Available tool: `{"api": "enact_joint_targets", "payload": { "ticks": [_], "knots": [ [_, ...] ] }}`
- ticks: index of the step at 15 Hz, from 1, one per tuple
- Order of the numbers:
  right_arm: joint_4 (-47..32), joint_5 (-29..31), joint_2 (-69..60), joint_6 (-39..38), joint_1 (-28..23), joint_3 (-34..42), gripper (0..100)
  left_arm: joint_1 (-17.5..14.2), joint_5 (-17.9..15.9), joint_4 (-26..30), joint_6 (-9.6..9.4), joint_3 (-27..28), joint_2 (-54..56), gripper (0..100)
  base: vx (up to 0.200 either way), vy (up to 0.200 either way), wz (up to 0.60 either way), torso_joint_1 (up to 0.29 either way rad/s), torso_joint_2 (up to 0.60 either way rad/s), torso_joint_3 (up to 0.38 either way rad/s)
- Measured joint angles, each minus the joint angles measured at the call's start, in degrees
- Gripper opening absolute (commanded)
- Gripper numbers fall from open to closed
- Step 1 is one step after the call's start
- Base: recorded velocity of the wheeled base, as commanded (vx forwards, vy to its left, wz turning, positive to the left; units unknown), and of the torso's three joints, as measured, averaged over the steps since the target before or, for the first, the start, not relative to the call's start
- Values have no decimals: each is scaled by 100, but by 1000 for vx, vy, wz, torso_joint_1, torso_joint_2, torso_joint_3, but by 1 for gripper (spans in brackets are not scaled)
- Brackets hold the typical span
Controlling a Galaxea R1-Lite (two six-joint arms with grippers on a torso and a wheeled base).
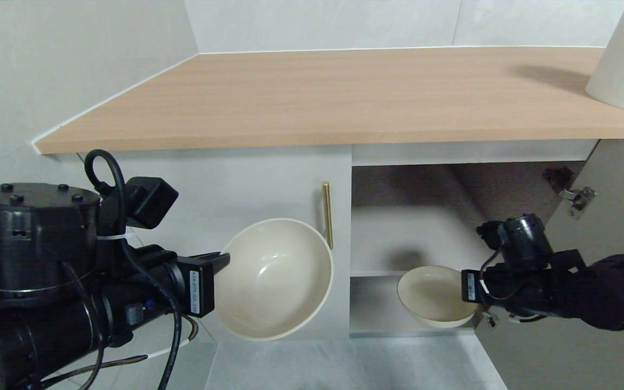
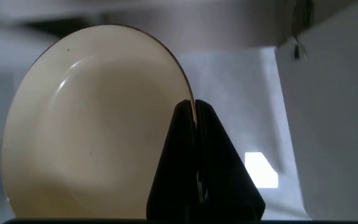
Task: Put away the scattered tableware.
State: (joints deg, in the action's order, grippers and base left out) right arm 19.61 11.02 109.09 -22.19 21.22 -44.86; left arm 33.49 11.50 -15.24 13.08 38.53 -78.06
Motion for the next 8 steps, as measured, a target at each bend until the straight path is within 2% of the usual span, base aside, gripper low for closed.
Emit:
{"api": "enact_joint_targets", "payload": {
  "ticks": [6,8],
  "knots": [
    [288,567,1462,-61,-299,-1606,0,-2,0,2,-4,-4,-2,0,0,0,0,0,0,0],
    [299,772,1781,-313,-340,-1975,0,-2,0,2,-4,-4,-13,0,0,0,0,0,0,0]
  ]
}}
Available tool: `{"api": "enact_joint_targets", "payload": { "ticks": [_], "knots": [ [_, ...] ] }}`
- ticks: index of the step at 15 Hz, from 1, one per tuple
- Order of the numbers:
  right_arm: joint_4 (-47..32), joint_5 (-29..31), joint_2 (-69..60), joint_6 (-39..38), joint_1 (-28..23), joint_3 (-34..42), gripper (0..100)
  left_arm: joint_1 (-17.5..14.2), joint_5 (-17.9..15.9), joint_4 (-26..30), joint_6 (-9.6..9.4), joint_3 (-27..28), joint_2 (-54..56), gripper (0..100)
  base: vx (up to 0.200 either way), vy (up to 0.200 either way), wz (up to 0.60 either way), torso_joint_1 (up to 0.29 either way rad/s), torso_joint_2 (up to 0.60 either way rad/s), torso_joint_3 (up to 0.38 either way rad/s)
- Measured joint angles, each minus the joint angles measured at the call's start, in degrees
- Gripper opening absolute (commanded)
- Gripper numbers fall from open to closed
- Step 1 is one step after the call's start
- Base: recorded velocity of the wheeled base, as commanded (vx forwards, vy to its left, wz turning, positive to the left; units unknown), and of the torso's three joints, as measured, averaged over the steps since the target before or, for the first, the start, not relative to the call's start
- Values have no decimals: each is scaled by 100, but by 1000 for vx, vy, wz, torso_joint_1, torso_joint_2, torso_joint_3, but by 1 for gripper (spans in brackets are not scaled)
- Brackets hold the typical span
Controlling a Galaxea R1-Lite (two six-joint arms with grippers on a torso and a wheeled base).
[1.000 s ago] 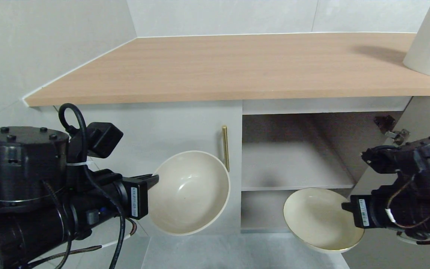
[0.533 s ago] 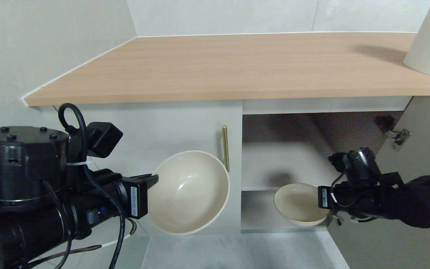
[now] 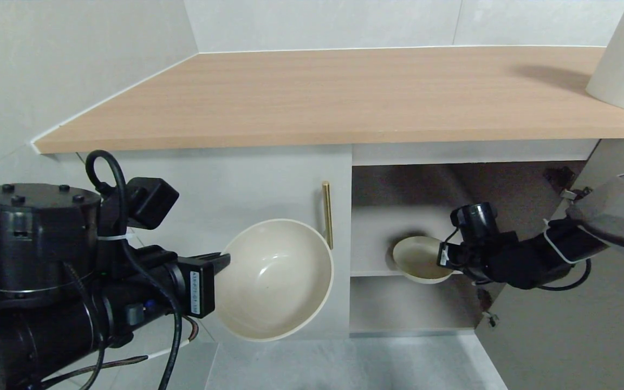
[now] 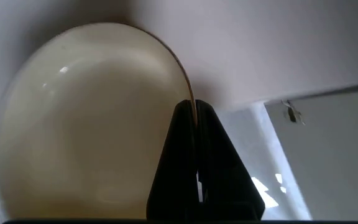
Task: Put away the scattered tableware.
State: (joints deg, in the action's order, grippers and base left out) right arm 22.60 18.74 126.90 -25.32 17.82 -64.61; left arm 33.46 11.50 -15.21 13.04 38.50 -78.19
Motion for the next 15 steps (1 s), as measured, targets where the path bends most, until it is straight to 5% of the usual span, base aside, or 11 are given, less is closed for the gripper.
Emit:
{"api": "enact_joint_targets", "payload": {
  "ticks": [7,12,13,15],
  "knots": [
    [472,866,551,-126,-160,-730,0,2,7,-5,-2,0,-41,0,0,0,0,0,0,0],
    [630,896,714,-112,-160,-791,0,2,7,-5,1,0,-85,0,0,0,0,0,0,0],
    [630,896,728,-112,-160,-791,100,2,10,-5,1,0,-87,0,0,0,0,0,0,0],
    [629,879,702,-119,-157,-761,100,2,7,-5,1,0,-87,0,0,0,0,0,0,0]
  ]
}}
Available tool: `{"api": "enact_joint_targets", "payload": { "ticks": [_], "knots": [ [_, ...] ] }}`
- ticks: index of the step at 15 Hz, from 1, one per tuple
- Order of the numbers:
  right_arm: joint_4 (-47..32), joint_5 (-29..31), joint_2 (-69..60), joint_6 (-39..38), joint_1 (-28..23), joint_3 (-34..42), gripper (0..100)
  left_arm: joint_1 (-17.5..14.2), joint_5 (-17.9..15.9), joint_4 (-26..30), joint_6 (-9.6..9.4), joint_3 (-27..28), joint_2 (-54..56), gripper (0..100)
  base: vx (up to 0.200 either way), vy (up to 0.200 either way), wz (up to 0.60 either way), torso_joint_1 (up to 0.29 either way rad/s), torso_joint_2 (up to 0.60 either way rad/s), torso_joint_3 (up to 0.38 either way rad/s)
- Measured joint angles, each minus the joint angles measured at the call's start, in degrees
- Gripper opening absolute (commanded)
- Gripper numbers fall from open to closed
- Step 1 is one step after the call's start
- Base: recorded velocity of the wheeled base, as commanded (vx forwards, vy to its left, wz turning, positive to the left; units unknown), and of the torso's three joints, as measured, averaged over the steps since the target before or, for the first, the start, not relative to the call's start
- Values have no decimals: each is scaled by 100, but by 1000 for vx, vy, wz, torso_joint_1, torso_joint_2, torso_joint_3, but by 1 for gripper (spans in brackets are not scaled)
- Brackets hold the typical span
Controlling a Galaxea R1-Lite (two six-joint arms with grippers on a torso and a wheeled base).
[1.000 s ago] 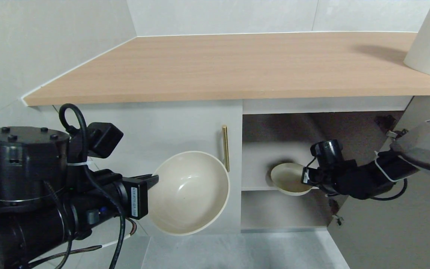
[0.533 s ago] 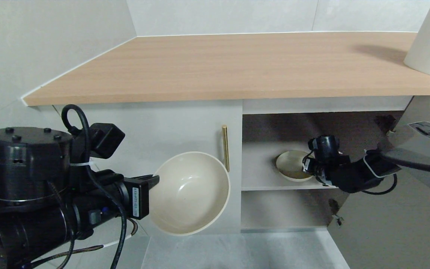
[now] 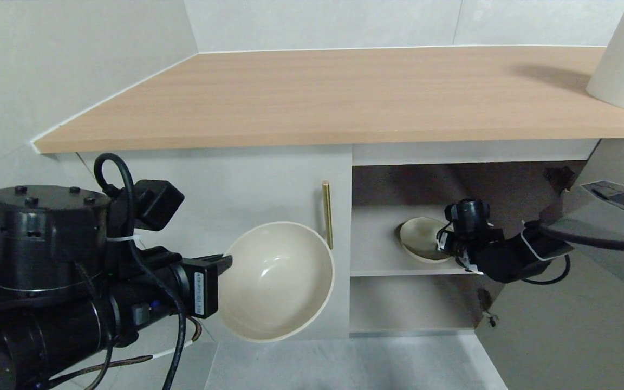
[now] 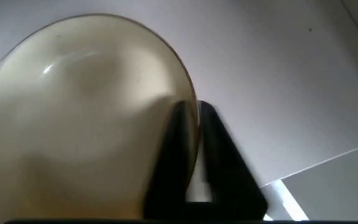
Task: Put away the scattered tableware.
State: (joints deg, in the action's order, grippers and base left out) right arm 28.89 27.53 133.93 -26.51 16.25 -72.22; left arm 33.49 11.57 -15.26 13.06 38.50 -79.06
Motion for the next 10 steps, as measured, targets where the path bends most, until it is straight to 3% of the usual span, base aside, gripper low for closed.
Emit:
{"api": "enact_joint_targets", "payload": {
  "ticks": [5,6,8,10],
  "knots": [
    [-43,-457,-802,20,102,670,100,-2,-5,-11,-26,11,-104,0,0,0,0,0,0,0],
    [-73,-730,-1146,52,177,924,100,0,-7,-11,-88,17,-118,0,0,0,0,0,0,0],
    [-451,-1280,-1987,221,404,1390,100,41,-16,-11,-411,55,-195,0,0,0,0,0,0,0],
    [-1251,-1771,-3006,361,769,1740,100,201,0,-17,-496,100,-380,0,0,0,0,0,0,0]
  ]
}}
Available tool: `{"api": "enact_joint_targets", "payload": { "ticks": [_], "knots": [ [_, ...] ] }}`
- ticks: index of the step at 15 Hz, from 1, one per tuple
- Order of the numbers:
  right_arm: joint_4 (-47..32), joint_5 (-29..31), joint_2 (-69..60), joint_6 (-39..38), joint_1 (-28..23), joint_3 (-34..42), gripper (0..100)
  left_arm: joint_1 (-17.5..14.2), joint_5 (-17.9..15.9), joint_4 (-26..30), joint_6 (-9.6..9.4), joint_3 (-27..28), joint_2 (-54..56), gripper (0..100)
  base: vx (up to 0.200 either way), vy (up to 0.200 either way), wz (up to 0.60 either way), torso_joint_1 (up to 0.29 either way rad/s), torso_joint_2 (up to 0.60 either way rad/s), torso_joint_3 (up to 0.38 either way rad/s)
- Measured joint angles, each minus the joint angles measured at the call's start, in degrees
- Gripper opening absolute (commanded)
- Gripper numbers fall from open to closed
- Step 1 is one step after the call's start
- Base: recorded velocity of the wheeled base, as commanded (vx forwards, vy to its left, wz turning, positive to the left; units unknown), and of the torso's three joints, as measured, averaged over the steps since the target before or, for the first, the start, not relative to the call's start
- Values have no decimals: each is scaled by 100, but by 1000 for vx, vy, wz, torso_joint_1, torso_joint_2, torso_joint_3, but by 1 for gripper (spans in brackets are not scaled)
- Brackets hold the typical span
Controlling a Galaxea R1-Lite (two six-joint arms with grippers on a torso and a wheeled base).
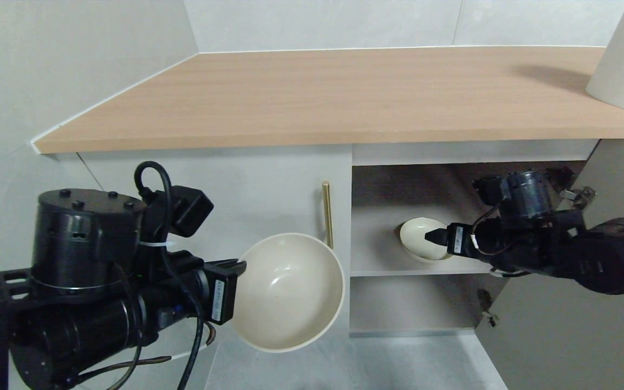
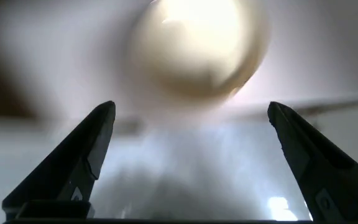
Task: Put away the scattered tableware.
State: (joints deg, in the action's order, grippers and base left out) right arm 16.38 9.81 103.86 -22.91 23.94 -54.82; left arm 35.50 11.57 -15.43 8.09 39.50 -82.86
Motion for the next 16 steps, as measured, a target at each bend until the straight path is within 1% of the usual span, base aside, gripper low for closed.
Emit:
{"api": "enact_joint_targets", "payload": {
  "ticks": [2,3,5,6,7,8,10,12,13,15,16],
  "knots": [
    [-790,-293,-952,88,541,168,100,265,13,-2,-16,40,-328,0,0,0,0,0,0,0],
    [-1026,-372,-1337,110,880,216,100,416,24,-2,-22,57,-507,0,0,0,0,0,0,0],
    [-1407,-434,-1908,132,1508,279,100,736,184,-5,-52,112,-886,0,0,0,0,0,0,0],
    [-1590,-440,-2091,137,1735,289,100,873,293,-5,-126,190,-1065,0,0,0,0,0,0,0],
    [-1659,-443,-2198,138,1883,295,100,959,391,-9,-255,276,-1229,0,0,0,0,0,0,0],
    [-1681,-443,-2258,137,1977,315,100,1058,490,-40,-330,352,-1386,0,0,0,0,0,0,0],
    [-1681,-416,-2175,137,2100,343,100,1295,674,-422,-345,367,-1655,0,0,0,0,0,0,0],
    [-1668,-391,-1901,129,2211,389,100,1449,909,-785,-350,283,-1783,0,0,0,0,0,0,0],
    [-1659,-388,-1748,121,2266,411,100,1502,951,-813,-352,245,-1815,0,0,0,0,0,0,0],
    [-1648,-372,-1490,107,2316,433,100,1654,1189,-886,-350,206,-1843,0,0,0,0,0,0,0],
    [-1648,-333,-1335,105,2321,441,100,1723,1254,-900,-350,197,-1847,0,0,0,0,0,0,0]
  ]
}}
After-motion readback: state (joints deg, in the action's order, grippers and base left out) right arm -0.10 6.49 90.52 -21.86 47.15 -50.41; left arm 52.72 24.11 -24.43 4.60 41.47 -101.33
